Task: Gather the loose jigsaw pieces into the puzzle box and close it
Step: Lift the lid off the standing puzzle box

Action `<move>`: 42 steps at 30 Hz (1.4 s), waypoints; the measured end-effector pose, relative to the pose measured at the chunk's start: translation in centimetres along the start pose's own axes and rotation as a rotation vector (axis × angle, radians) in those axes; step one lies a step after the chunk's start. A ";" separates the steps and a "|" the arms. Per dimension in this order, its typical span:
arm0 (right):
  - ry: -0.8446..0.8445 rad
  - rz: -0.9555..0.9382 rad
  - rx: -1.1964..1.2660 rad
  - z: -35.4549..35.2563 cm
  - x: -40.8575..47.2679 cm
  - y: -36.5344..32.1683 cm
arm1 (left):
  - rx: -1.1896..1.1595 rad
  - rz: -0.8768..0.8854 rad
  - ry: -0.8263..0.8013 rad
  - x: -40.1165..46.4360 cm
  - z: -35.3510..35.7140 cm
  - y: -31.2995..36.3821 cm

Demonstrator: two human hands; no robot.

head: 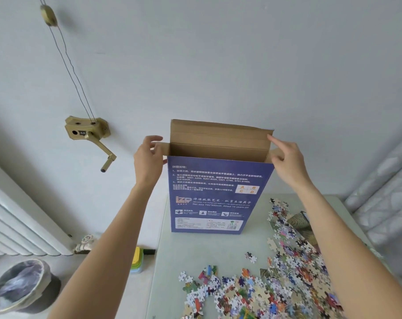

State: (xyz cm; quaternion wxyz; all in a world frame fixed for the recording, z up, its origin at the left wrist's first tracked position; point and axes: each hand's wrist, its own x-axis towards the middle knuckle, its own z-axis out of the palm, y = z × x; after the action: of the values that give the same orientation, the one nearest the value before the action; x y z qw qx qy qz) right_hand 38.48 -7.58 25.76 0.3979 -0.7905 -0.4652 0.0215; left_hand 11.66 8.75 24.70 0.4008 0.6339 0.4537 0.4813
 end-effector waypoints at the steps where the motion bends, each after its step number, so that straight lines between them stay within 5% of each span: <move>1: -0.001 -0.006 -0.037 -0.2 0.2 0.1 | -0.019 0.009 -0.007 -0.1 -0.1 0.3; 5: -0.051 -0.018 -0.128 -0.9 0.0 0.8 | 0.043 0.045 -0.073 -1.2 0.0 0.7; 7: -0.098 -0.044 -0.119 -0.5 -0.2 0.8 | 0.317 0.113 0.005 -2.2 -0.1 0.1; 10: -0.132 -0.062 -0.141 0.3 -0.2 0.2 | 0.643 0.499 0.220 -3.5 -0.3 -0.3; 13: -0.115 -0.078 -0.309 0.3 -0.1 0.1 | 0.725 0.809 -0.069 -2.9 0.1 0.4; 18: -0.127 -0.117 -0.687 0.0 -0.1 0.4 | 1.156 0.664 -0.448 -2.0 1.1 1.7; 29: -0.194 0.145 -0.079 1.1 -1.2 0.4 | 0.757 0.439 -0.313 -3.6 1.4 -0.1; 42: -0.168 0.048 -0.101 1.7 -0.3 0.6 | 0.859 0.476 -0.301 -5.1 0.9 0.4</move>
State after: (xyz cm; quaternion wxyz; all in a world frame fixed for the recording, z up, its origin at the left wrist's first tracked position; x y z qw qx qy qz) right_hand 38.07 -6.88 24.13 0.3167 -0.8157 -0.4784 0.0736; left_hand 11.96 3.72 23.67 0.0443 0.8894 0.3909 0.2327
